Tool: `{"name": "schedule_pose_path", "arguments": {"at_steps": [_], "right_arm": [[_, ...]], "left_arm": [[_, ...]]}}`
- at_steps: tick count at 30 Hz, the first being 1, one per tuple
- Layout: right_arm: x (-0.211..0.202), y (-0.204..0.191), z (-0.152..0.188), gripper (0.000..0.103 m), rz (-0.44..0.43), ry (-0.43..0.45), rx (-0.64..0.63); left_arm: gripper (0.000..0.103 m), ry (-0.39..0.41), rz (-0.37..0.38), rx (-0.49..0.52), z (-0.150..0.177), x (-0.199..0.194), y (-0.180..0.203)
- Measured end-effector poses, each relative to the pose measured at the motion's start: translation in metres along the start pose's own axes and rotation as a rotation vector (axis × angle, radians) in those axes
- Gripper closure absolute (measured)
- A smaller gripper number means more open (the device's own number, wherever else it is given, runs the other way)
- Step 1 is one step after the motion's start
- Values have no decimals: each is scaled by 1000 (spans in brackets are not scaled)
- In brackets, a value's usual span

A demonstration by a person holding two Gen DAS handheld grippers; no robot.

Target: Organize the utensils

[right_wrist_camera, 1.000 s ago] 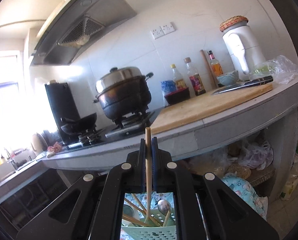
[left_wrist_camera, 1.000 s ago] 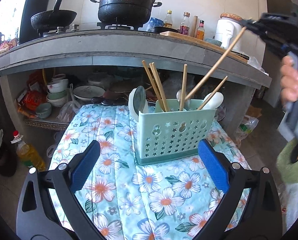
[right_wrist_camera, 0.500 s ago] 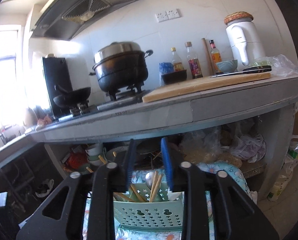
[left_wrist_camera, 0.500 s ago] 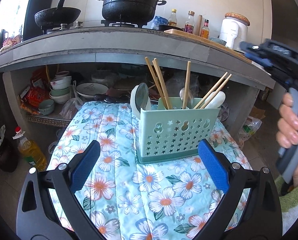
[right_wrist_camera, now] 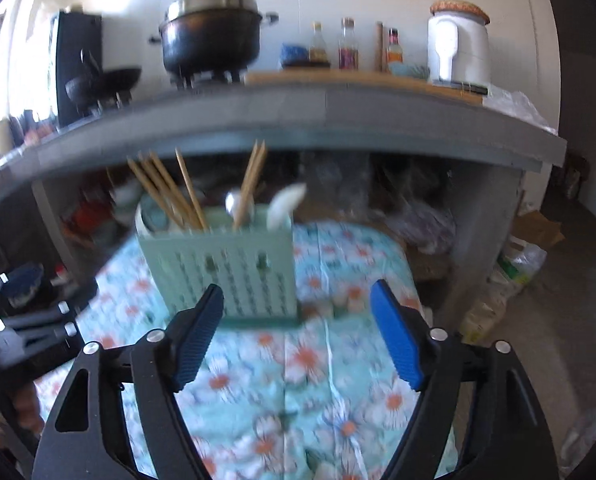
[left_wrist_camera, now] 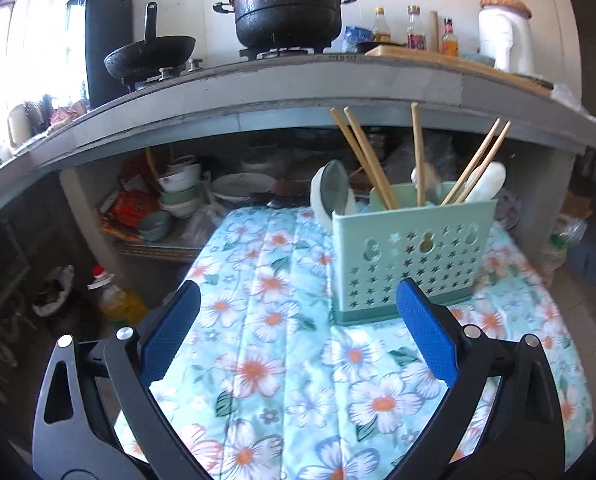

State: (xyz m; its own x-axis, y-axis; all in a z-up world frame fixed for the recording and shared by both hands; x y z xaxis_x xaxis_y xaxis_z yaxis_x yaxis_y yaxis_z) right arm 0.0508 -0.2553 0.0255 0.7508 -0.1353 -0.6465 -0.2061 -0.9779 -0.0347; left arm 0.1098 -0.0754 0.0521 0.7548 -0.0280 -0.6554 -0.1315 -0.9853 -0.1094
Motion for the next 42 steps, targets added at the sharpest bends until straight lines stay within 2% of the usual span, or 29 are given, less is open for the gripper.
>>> {"name": "schedule_pose_path", "arguments": {"at_steps": [5, 9, 16, 24, 42], "right_arm": [[9, -3, 11, 25, 47, -63, 9], [8, -2, 12, 24, 73, -72, 12], [8, 7, 7, 22, 97, -74, 37], [7, 9, 3, 7, 121, -47, 55], [10, 7, -1, 7, 130, -61, 49]], "left_arm": [[9, -92, -15, 0, -1, 9, 0], [9, -82, -62, -19, 0, 7, -2], [9, -87, -92, -92, -3, 5, -17], [9, -76, -115, -105, -6, 4, -23], [9, -85, -135, -102, -2, 8, -27]]}}
Point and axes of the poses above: each gripper's, at about its wrist camera, not at the fingertips, and x roughly the way its jaws point, y to its right, z to its underside, the point moved 1 cm from there along x, roughly the way its jaws point, and after that the axes turned 9 degrees about -y, right-handed, at the moved point
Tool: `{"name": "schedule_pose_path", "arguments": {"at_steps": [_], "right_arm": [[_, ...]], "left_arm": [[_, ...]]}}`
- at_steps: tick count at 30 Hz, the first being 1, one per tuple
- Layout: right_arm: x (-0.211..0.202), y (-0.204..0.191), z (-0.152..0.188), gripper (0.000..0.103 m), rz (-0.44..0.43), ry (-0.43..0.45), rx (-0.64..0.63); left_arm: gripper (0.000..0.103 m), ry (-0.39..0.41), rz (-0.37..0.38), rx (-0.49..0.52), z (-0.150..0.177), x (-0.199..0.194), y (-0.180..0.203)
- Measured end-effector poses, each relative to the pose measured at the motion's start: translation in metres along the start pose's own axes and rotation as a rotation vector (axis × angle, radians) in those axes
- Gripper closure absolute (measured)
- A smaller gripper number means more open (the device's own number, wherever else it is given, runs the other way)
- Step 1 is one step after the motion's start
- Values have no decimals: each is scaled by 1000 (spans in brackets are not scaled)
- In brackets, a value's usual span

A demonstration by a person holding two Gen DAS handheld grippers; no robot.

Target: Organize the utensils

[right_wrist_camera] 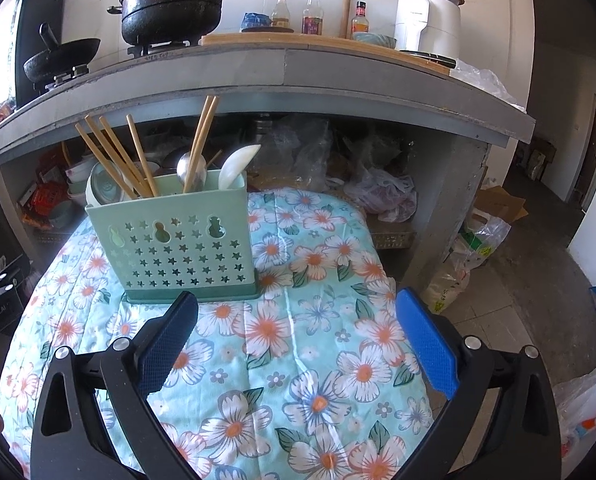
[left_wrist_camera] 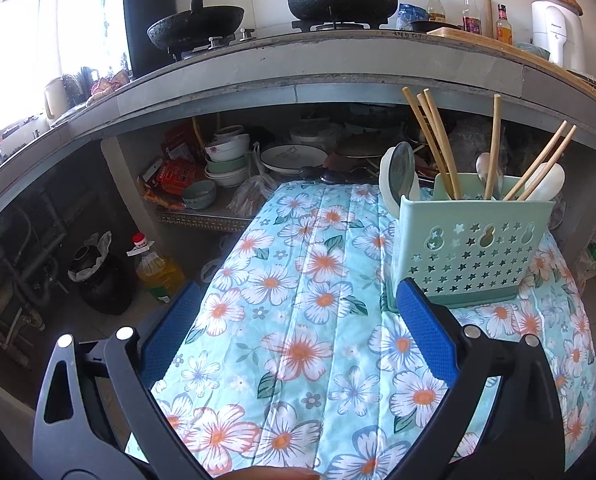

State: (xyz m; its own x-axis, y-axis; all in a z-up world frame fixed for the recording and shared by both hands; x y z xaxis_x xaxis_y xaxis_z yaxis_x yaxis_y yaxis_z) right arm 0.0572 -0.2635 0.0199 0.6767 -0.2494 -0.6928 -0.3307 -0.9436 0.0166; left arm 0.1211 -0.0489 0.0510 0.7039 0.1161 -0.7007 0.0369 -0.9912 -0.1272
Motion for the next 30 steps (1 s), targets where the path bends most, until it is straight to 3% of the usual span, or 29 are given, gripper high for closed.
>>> {"name": "schedule_pose_path", "arguments": {"at_steps": [30], "right_arm": [[0, -6, 0, 7, -5, -4, -8]], "left_arm": [[9, -6, -12, -2, 0, 1, -3]]}}
Point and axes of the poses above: each gripper's, at about its wrist camera, not at the fingertips, and x roughly the way its jaws point, y to its right, z to its underside, the point moved 1 cm from there along x, roughly the way its jaws point, and after that the axes turned 9 degrees about -y, right-handed, at the moved point
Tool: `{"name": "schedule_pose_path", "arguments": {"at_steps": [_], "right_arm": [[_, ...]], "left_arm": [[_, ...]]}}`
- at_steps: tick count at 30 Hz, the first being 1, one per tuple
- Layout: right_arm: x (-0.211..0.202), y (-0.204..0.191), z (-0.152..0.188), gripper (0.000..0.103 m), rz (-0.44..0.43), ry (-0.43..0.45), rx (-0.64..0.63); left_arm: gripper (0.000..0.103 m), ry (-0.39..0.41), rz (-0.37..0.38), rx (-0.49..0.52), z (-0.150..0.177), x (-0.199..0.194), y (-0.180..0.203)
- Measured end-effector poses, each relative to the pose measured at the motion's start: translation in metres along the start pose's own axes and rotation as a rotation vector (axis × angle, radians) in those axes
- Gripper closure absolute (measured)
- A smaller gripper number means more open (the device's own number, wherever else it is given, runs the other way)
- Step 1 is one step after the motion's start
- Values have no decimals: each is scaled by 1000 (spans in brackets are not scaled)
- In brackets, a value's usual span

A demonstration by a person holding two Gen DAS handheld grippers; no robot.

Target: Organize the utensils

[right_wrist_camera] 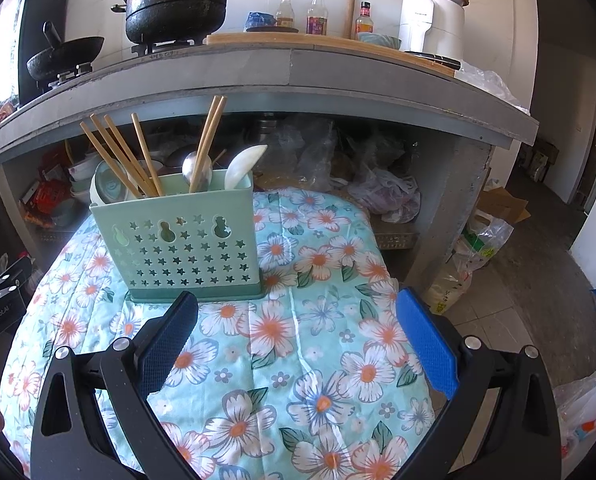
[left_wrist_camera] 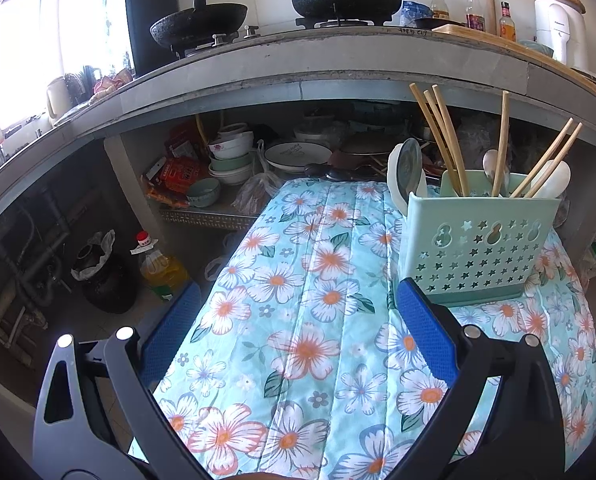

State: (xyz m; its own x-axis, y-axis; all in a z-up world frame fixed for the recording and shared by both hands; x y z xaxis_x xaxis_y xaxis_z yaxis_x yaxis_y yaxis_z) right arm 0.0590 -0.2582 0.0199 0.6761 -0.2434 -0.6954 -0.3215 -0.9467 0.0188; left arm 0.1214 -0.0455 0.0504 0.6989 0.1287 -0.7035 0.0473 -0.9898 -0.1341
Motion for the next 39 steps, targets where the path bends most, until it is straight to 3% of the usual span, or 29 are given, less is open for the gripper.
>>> {"name": "schedule_pose_path", "arguments": {"at_steps": [39], "right_arm": [[-2, 0, -1, 7, -9, 0, -3]], "left_arm": [[9, -5, 0, 10, 1, 0, 0]]}}
Point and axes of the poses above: each gripper's, at about its wrist camera, not at the fingertips, and x roughly the way its jaws point, y to its right, z to its underside, the point moved 1 cm from there along x, roughly the way its jaws point, and after that the axes turned 9 degrees about -y, right-handed, at the moved point
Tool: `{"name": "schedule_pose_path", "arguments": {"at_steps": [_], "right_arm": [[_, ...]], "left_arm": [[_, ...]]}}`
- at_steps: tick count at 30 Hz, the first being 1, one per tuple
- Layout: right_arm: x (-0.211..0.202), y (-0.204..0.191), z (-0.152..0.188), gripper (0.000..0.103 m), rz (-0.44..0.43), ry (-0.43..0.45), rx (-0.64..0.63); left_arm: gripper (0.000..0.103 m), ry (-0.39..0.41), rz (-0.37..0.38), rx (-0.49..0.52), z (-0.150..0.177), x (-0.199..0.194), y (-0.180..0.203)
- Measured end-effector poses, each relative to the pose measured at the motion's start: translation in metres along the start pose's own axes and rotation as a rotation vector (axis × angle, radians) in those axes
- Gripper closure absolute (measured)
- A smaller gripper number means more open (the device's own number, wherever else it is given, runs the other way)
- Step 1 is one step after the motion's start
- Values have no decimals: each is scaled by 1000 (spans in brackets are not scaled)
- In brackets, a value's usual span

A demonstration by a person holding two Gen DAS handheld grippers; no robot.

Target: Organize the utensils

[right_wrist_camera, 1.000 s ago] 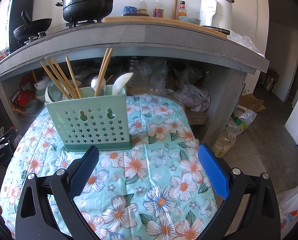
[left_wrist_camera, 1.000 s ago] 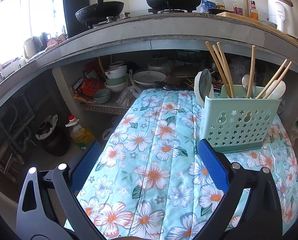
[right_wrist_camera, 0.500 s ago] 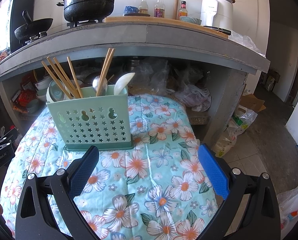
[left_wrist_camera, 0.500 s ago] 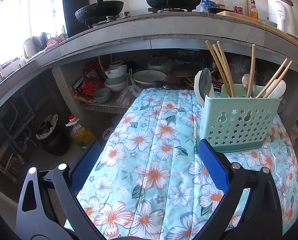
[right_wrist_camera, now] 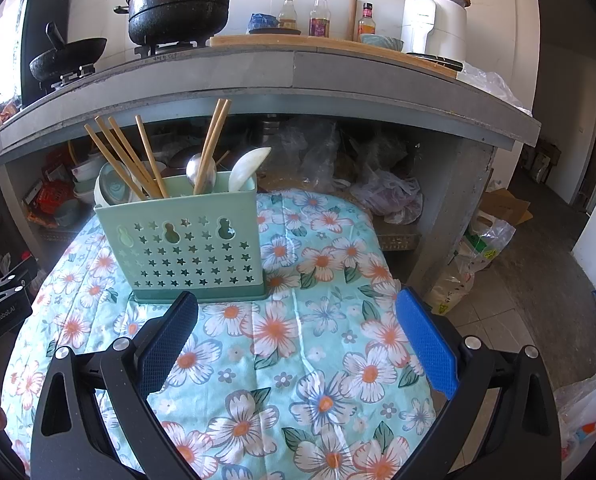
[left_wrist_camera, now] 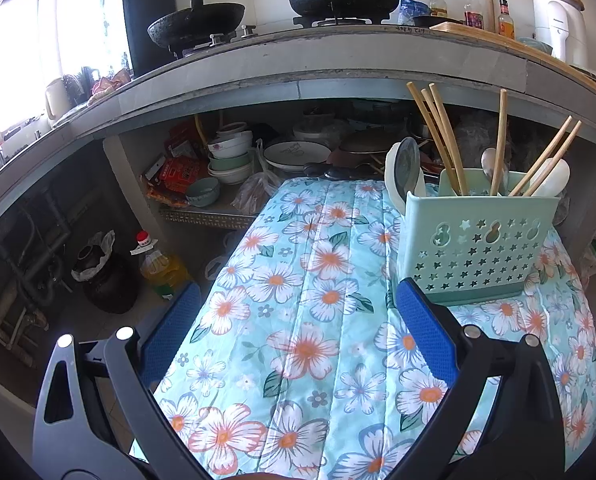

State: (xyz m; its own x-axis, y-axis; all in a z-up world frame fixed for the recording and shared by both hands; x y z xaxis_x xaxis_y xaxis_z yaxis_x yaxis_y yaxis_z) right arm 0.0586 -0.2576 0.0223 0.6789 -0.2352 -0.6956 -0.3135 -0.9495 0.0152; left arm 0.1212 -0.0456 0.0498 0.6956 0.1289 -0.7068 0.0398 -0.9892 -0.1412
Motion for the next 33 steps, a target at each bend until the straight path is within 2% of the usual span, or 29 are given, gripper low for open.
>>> {"name": "schedule_pose_path", "arguments": {"at_steps": [33], "right_arm": [[0, 0, 0, 7, -6, 0, 3]], "left_arm": [[9, -11, 2, 0, -2, 0, 1]]}}
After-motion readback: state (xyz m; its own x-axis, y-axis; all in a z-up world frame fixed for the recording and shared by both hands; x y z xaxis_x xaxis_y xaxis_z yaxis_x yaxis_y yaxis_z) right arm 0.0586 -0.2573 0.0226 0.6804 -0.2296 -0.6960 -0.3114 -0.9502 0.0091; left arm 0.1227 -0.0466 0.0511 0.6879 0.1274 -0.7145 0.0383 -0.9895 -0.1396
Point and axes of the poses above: each gripper's, at about its wrist camera, not at the fingertips, and x roughly the way its jaws point, y to its right, z to its underside, the point moved 1 cm from there along x, roughly the way its jaws point, and after that the axes turned 9 degrees about -y, right-handed, at the moved point
